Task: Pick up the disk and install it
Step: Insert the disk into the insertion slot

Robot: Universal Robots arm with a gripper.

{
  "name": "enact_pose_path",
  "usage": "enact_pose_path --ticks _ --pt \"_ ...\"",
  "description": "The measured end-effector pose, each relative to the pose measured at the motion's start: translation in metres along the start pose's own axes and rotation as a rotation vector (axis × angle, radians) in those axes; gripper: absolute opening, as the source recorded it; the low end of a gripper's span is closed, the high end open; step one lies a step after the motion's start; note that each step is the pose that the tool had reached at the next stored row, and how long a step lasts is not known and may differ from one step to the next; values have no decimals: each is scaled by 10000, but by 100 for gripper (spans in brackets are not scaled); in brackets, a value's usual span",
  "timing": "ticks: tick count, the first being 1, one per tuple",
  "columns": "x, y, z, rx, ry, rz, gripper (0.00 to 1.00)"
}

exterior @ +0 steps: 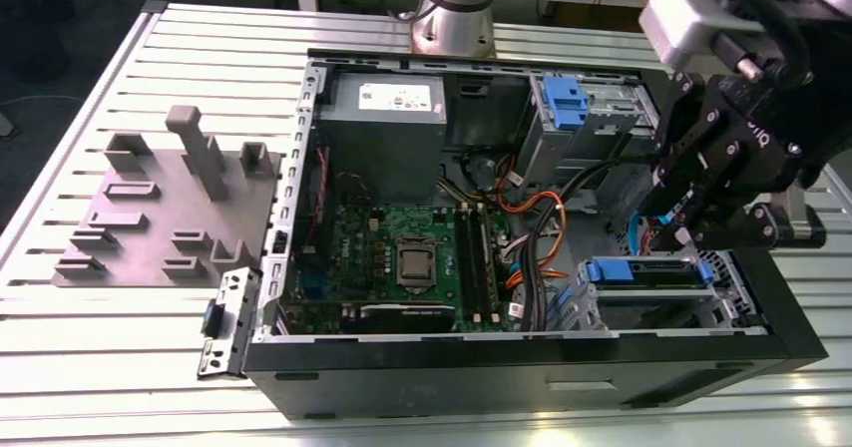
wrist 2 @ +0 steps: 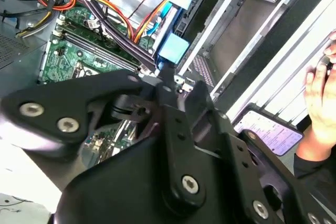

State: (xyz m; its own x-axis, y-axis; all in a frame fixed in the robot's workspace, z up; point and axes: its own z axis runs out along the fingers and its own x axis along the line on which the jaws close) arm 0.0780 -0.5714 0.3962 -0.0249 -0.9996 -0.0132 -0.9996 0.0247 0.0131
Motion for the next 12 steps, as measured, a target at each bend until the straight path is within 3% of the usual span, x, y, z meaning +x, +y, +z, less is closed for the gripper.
enact_pose_path --ticks 2,3,7,12 --pt "0 -1 36 0 1 0 30" --pt "1 -1 54 0 1 0 30" --pt "2 -2 127 0 -1 0 13" --pt "3 -3 217 0 0 0 11"
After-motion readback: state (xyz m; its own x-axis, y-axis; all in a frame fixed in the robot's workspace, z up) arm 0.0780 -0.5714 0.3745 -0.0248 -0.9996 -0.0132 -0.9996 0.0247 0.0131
